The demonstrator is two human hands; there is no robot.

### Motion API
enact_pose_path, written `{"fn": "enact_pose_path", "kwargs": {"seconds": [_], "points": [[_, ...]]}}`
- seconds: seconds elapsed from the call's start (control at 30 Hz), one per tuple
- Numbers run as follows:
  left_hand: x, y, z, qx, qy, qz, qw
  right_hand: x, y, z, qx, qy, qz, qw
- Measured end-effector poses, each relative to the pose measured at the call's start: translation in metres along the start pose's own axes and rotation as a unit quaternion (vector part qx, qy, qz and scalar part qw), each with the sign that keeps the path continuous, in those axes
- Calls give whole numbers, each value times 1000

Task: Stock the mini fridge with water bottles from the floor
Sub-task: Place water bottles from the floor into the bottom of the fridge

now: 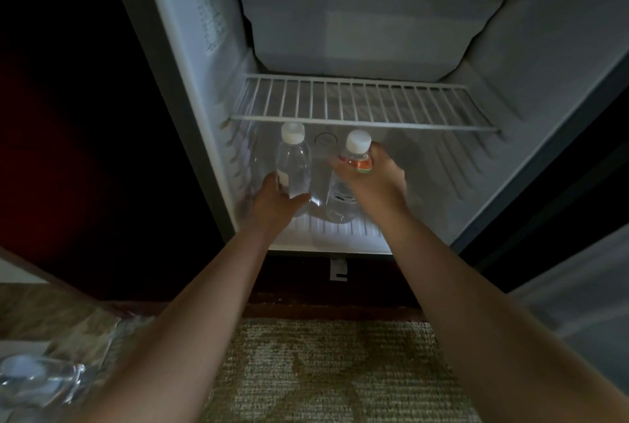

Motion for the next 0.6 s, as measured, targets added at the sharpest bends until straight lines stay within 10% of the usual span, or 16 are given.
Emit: {"fn": "enact_pose_path", "kwargs": {"seconds": [0.6], "points": [[31,20,70,65,116,68,989,9,9,-6,92,61,29,993]]}}
Point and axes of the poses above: each hand's wrist, its own z-axis towards the middle knuckle, its own x-axis out of the back of the hand, y = z × x, the point moved 9 cm from there along z, towards the middle knuckle, and after that the axes turned 15 degrees about -y, right-handed, at the moved point
